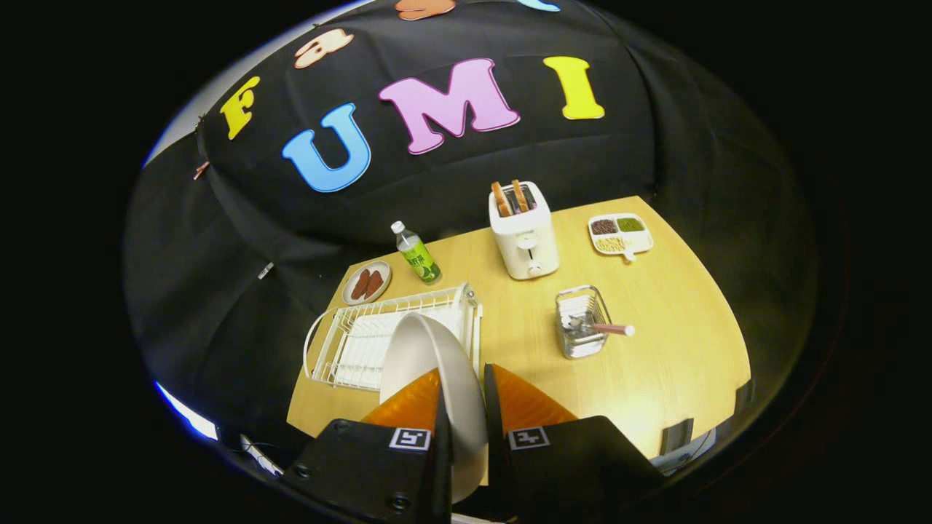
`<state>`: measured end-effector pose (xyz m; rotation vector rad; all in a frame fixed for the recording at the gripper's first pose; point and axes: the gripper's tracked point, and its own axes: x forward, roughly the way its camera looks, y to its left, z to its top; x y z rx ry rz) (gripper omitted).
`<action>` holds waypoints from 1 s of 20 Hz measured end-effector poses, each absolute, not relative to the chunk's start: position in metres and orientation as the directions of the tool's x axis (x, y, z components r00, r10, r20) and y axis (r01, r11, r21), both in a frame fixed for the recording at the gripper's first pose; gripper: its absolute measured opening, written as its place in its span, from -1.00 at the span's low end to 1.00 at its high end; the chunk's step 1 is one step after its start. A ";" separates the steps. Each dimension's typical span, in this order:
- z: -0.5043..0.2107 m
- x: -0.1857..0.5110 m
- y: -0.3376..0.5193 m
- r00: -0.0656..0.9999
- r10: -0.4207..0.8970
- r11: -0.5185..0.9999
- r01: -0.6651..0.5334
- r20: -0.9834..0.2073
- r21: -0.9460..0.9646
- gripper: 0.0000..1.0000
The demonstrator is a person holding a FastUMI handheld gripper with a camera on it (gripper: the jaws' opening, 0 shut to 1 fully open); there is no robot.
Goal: Take the plate from the dish rack, then take the spoon from the basket and place it into the plate.
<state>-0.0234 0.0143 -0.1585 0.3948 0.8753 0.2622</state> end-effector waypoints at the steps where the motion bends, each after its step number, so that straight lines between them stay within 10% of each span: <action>1: -0.162 -0.030 -0.004 0.603 0.381 0.893 -0.045 -0.700 0.448 -0.52; 20: -0.375 -0.023 -0.054 0.384 0.503 0.838 0.004 -0.774 0.546 -0.48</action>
